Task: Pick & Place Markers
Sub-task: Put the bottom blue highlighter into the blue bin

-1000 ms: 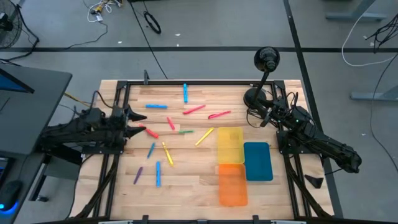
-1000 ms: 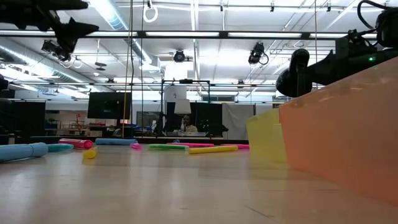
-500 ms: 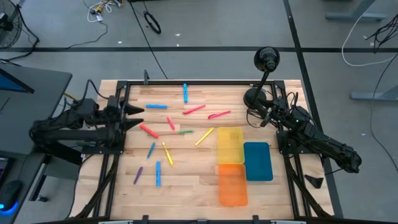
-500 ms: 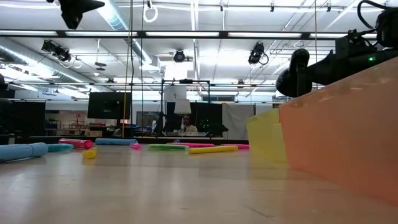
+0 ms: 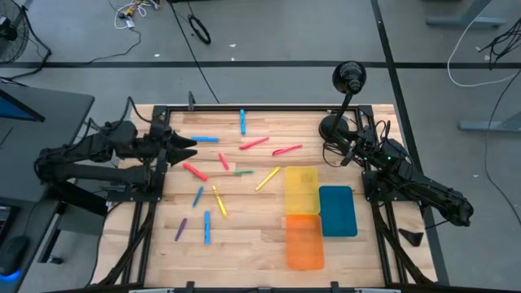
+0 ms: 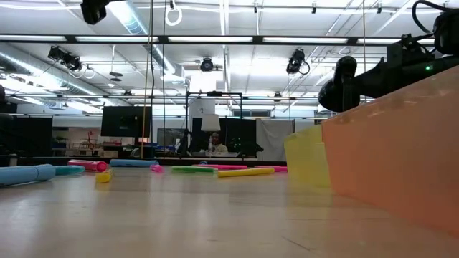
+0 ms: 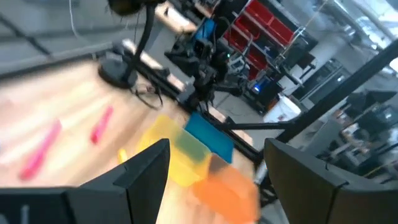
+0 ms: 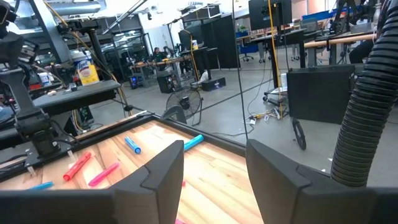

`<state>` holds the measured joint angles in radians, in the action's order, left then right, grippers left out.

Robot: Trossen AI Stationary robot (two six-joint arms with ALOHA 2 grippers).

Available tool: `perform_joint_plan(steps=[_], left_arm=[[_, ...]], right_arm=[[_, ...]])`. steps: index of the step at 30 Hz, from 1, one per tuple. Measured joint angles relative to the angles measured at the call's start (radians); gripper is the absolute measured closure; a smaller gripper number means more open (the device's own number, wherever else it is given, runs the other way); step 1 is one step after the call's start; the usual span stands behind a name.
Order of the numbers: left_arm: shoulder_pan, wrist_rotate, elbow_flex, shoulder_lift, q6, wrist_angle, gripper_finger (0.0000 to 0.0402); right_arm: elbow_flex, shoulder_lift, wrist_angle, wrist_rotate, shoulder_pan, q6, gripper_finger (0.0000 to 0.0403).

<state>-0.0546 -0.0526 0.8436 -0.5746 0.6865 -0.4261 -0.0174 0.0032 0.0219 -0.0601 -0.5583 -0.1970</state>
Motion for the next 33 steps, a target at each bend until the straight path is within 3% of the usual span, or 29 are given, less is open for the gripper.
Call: perform_joint_plan(steps=[4,16,33], left_arm=[[0.050,-0.020,0.055,-0.066,0.140,-0.040,0.0133],[0.257,-0.205,0.147,-0.271,0.537,-0.081,0.0133],[0.498,-0.215,0.152,-0.481,1.074,-0.080,0.0133]], right_arm=[[0.000,0.000,0.000,0.000,0.000,0.000,0.0227],[0.000,0.000,0.000,0.000,0.000,0.000,0.0227],[0.000,0.000,0.000,0.000,0.000,0.000,0.0227]])
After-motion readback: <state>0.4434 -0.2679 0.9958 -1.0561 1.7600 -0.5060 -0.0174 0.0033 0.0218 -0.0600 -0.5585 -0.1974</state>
